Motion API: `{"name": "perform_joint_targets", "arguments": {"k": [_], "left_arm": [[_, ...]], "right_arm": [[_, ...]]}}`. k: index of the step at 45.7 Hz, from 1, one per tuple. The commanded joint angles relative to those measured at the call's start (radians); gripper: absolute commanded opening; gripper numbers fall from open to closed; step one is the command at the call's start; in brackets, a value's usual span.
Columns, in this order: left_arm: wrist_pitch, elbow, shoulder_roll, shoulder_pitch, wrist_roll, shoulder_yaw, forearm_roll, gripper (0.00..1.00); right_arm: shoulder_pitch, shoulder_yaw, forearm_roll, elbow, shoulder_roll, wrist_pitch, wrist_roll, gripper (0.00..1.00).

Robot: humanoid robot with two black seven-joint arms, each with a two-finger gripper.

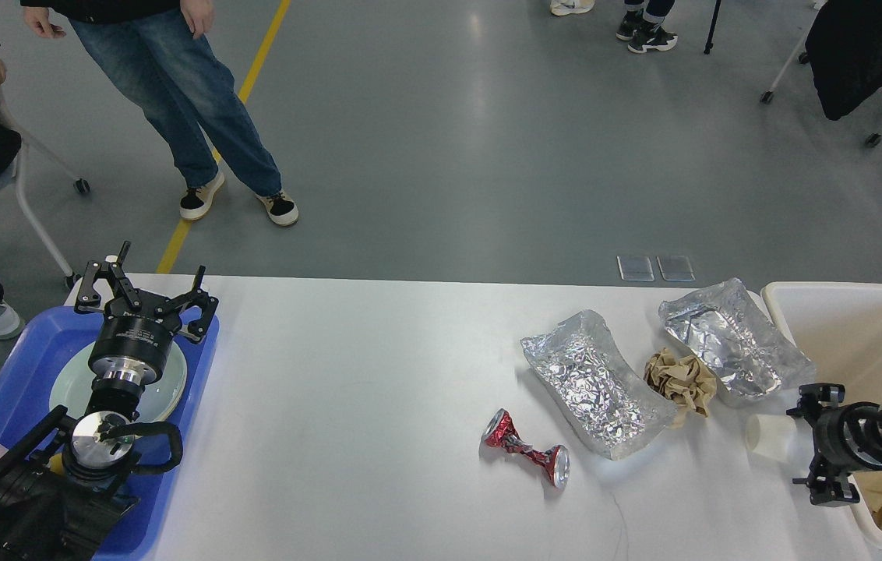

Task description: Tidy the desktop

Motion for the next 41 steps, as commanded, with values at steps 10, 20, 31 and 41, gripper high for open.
{"name": "perform_joint_targets", "arguments": {"k": [10, 20, 31, 41], "left_arm": [[0.000, 0.000, 0.000, 0.000, 0.000, 0.000, 0.000, 0.96], [0.000, 0.000, 0.000, 0.000, 0.000, 0.000, 0.000, 0.96], [0.000, 0.000, 0.000, 0.000, 0.000, 0.000, 0.000, 0.96], [0.000, 0.000, 0.000, 0.000, 0.000, 0.000, 0.000, 0.96]], "right_arm": [[-0.010, 0.011, -0.025, -0.025, 0.010, -0.005, 0.002, 1.00], [-0.042, 0.013, -0.041, -0.040, 0.026, -0.091, 0.002, 0.98], [-0.042, 0.037, -0.070, -0.037, 0.025, -0.097, 0.002, 0.68], [-0.037, 0.050, -0.070, -0.008, 0.014, -0.063, 0.002, 0.00]]}}
